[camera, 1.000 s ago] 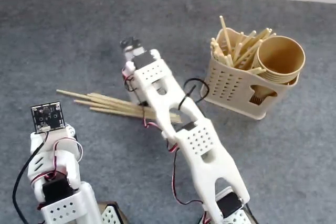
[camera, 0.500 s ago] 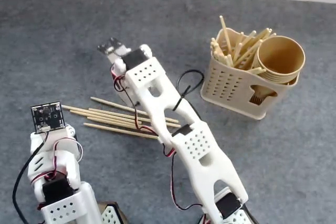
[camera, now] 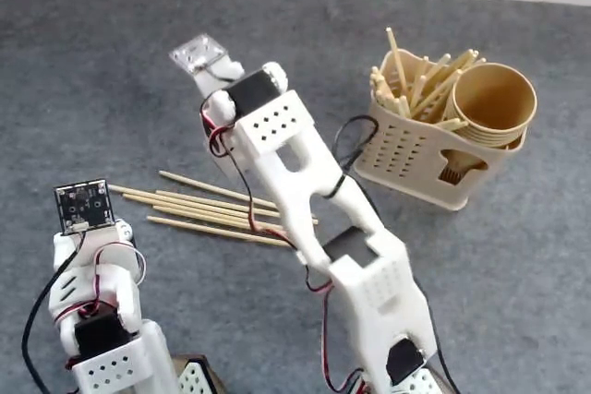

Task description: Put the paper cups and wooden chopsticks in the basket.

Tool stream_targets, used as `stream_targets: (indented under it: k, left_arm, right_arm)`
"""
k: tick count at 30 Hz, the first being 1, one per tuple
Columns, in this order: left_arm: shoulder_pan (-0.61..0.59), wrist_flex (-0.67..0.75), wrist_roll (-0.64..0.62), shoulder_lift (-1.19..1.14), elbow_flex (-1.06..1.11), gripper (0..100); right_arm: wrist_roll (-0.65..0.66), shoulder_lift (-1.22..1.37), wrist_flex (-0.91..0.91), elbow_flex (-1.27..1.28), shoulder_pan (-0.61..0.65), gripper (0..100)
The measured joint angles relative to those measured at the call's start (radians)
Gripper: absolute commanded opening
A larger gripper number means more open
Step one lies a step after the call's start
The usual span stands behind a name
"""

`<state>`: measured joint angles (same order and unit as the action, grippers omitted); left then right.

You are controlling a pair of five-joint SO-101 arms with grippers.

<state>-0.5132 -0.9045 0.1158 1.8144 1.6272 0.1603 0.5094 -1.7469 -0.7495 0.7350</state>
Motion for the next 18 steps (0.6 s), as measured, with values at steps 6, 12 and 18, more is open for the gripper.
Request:
stream_targets:
  k: [6, 12, 18]
  left_arm:
    - [0.0, 0.0, 0.0, 0.0, 0.0, 1]
    - [0.0, 0.0, 0.0, 0.0, 0.0, 1]
    - [0.0, 0.0, 0.0, 0.0, 0.0, 1]
  right_arm:
    - [0.006, -0.169, 0.003, 0.173, 0.0, 0.5]
    - [0.015, -0.241, 0.109, 0.359, 0.0, 0.7]
    - [0.018, -0.333, 0.272, 0.565, 0.04, 5.1]
